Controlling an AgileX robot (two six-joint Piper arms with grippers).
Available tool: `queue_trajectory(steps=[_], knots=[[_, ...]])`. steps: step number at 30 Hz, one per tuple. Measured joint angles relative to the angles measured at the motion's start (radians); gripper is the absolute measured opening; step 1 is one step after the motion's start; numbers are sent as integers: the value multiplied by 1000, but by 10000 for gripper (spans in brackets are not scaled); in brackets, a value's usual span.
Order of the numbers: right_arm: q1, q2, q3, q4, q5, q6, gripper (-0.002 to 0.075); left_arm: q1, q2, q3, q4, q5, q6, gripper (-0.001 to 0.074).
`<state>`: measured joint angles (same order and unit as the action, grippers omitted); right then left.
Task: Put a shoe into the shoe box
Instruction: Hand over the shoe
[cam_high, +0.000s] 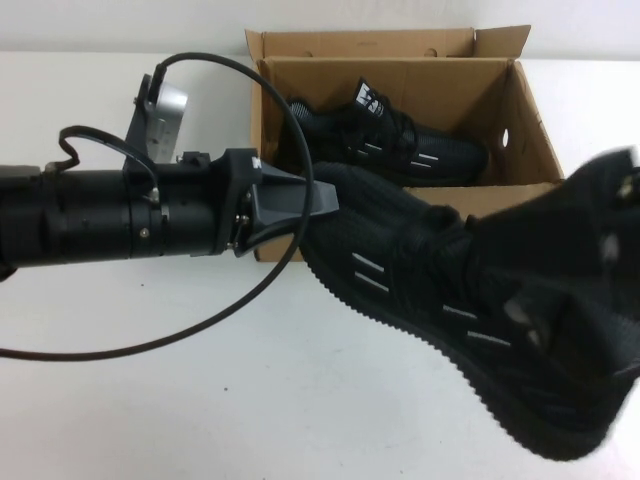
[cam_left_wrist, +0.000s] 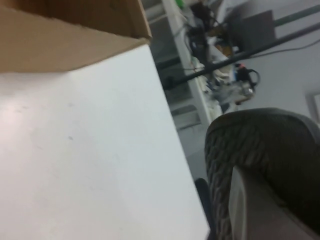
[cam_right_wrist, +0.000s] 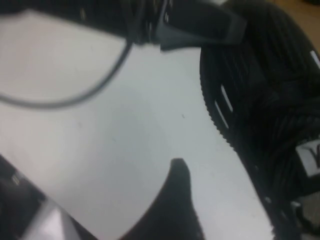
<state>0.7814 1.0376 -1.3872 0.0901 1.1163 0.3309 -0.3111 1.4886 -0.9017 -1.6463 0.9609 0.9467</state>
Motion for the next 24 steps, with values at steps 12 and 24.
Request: queue_trajectory(steps=[12, 24], knots=[[0, -24, 225, -96, -160, 790, 591, -5, 1, -18, 9, -134, 53, 115], [0, -20, 452, -371, -570, 1285, 589, -5, 1, -64, 9, -61, 53, 115]])
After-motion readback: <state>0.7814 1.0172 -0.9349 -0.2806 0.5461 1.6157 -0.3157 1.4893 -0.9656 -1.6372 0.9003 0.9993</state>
